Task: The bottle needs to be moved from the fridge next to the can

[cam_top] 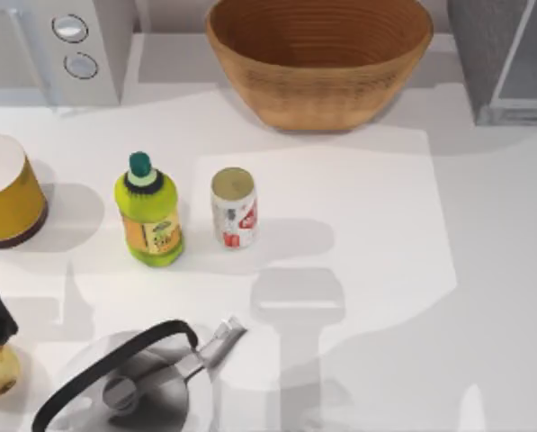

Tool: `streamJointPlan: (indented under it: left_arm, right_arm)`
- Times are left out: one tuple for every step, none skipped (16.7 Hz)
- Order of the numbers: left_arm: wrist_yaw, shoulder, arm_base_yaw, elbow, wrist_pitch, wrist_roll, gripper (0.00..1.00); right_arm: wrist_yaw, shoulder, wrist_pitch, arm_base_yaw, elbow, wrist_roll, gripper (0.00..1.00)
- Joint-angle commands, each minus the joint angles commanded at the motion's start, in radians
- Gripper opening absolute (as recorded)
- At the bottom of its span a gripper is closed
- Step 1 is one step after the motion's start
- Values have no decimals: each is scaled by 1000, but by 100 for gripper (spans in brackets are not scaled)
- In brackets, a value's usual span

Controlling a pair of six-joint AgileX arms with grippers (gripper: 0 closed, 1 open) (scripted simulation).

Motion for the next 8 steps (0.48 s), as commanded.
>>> streamJointPlan:
  left_arm:
    - [0, 0, 0, 0, 0, 0, 100]
    - [0, 0, 0, 0, 0, 0, 100]
    - [0, 0, 0, 0, 0, 0, 100]
    - [0, 0, 0, 0, 0, 0, 100]
    - [0, 0, 0, 0, 0, 0, 100]
    - [0, 0, 0, 0, 0, 0, 100]
    - [0, 0, 0, 0, 0, 0, 100]
    - [0, 0, 0, 0, 0, 0, 100]
  right_arm:
    - [0, 0, 0, 0, 0, 0, 100]
    - [0, 0, 0, 0, 0, 0, 100]
    - [0, 0, 0, 0, 0, 0, 92]
    - [0, 0, 0, 0, 0, 0, 85]
    - [0, 0, 0, 0, 0, 0, 77]
    - [0, 0, 0, 0, 0, 0, 70]
    - [0, 0, 0, 0, 0, 0, 62]
    - [0, 0, 0, 0, 0, 0, 55]
